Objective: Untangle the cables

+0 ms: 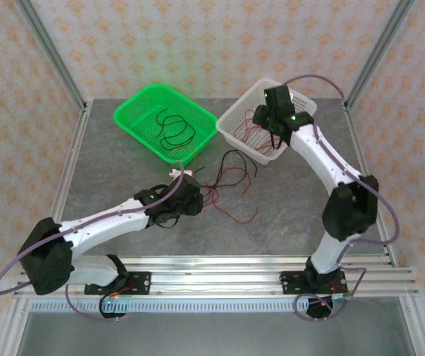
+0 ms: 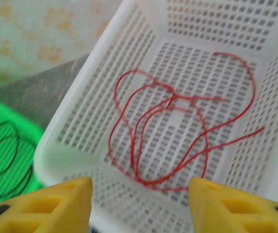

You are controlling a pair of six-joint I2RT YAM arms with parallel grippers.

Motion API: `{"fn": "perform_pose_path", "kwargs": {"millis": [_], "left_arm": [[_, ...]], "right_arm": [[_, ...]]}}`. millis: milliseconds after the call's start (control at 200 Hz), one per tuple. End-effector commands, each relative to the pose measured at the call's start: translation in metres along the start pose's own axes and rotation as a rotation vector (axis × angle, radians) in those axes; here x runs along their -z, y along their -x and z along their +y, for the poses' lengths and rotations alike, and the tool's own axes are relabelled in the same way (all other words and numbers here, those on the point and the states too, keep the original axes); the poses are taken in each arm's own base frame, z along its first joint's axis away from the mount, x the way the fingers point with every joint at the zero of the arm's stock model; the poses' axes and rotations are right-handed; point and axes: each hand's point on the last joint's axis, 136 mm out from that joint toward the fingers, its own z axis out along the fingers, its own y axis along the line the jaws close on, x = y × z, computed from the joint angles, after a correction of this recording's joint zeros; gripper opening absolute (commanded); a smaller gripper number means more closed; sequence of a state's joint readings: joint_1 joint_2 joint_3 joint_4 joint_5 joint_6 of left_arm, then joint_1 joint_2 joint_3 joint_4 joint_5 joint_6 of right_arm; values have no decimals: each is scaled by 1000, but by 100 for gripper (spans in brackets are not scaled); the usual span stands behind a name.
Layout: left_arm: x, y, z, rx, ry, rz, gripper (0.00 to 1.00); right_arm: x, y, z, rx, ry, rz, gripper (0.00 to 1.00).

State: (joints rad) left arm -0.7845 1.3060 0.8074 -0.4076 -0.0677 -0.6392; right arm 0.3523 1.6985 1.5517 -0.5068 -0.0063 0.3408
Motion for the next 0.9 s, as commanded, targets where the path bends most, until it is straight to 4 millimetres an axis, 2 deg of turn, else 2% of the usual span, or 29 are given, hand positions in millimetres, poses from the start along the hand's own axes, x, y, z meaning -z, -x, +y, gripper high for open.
{"fn": "perform_pose_path", "kwargs": {"millis": [0,235,480,576,606,736,896], "left_arm": [[-18,2,11,15,44,-13,53],[-51,6,28,23,101,-6,44],[-68,6,28,-1,101,-2,34],[-71,6,27,3,94,-6,26],[-71,6,28,5,97,-9,22],[-69,9,28,8,102,-18,0],[-54,20,20,8,78,-30,0]], "right_arm": [[21,-17,10,-25,94,-5,54],[59,-55,-9,-60,126,-2,51],[83,-75,-31,-109,129,-18,50],[84,-82,-36,-115,120,-10,49],[91,-79,-36,-122,132,-28,48],[97,-81,-39,-131,138,-32,47],[100,-86,-37,-151,167,-25,46]]}}
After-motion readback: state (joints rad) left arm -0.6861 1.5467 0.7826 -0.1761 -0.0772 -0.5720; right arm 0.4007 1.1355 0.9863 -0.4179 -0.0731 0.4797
